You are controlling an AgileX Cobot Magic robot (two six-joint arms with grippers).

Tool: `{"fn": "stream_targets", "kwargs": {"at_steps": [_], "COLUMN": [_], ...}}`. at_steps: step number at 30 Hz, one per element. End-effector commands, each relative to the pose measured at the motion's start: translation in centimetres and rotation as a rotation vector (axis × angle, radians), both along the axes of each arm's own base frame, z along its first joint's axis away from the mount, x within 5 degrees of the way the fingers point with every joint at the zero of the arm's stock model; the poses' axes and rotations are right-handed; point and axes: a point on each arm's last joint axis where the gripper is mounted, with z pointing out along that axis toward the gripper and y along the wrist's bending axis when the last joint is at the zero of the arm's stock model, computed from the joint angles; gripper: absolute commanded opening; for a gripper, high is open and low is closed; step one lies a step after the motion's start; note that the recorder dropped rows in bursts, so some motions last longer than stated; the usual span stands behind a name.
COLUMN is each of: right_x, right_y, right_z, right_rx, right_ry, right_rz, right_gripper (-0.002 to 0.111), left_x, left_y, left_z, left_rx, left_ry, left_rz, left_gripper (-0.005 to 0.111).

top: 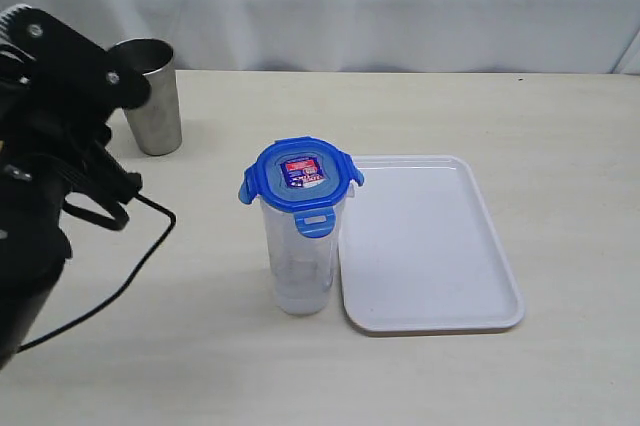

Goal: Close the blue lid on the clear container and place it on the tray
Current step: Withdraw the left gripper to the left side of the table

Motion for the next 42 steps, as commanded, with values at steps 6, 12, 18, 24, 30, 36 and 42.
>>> {"fn": "stream_targets", "kwargs": {"at_steps": [6,12,18,24,30,36,42], "right_x": [0.0,0.0,0.0,0.0,0.0,0.3,0.1], "right_y": [0.0,0.0,0.0,0.0,0.0,0.0,0.2], "right_z": [-0.1,-0.1,-0.1,-0.1,0.0,1.5,4.3], "right_rx": [-0.001,-0.001,-0.001,-0.001,-0.001,-0.062,0.075], "right_ry": [-0.004,-0.004,-0.004,-0.004,-0.006,-0.178,-0.489], "right_rz": [-0.003,-0.003,-0.003,-0.003,-0.003,0.006,0.015], "right_gripper": [0.004,0.004,0.004,0.004,0.004,0.004,0.004], "left_x": [5.2,6.7,7.0,6.4,8.0,8.3,8.2], "left_y": [2.6,4.4,4.0,2.6,5.4,6.8,6.7], "left_z": [-1.1,-1.5,-0.6,0.9,-0.5,-3.0,-4.4], "left_rx": [-0.420,-0.564,-0.646,-0.761,-0.780,-0.776,-0.705], "left_ry": [0.088,0.158,0.104,-0.013,-0.017,0.060,0.121], "left_rz": [-0.224,-0.349,-0.545,-1.034,-0.948,-1.069,-1.131], "left_gripper": [0.040,0.006,0.000,0.000,0.000,0.000,0.000]}}
